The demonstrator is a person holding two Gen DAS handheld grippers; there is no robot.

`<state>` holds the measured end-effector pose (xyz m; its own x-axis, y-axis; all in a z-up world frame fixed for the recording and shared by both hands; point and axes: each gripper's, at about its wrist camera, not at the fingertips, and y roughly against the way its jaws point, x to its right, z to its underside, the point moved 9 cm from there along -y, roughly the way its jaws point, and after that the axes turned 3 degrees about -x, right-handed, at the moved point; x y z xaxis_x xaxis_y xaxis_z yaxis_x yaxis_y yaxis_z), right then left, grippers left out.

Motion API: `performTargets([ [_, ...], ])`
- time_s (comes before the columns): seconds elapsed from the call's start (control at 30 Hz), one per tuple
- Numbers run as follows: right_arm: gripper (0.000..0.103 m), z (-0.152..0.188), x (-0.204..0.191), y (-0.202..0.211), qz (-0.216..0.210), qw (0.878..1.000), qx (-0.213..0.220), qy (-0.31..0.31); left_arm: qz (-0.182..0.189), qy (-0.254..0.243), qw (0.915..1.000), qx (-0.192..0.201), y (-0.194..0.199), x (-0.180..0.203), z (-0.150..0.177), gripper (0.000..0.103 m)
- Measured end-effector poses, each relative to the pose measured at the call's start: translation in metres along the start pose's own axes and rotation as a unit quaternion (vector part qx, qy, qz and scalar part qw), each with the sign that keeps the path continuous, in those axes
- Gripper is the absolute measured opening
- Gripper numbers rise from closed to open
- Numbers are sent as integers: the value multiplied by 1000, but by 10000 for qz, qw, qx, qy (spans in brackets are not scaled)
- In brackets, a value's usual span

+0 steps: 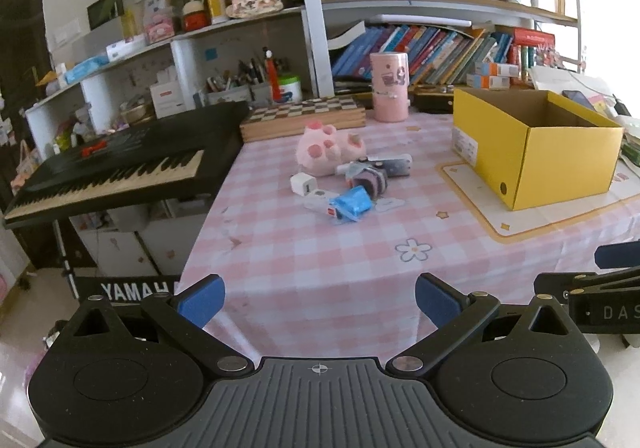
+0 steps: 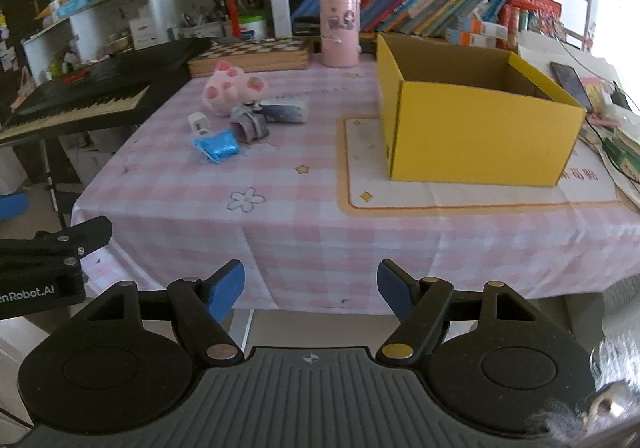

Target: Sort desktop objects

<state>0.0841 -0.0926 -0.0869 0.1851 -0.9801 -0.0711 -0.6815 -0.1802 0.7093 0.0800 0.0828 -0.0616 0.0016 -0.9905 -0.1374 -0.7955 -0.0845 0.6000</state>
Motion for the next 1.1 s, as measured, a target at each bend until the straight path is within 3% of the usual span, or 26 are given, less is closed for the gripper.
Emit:
performTargets([
  [0.5,72,-12,-27,1,-156,9992,112,339,-63,239,9995,185,4,-22,-7,102],
  [1.1,72,-25,-32,-20,-303,9984,31,469,-116,193,9997,79,-14,-21,-14,102],
])
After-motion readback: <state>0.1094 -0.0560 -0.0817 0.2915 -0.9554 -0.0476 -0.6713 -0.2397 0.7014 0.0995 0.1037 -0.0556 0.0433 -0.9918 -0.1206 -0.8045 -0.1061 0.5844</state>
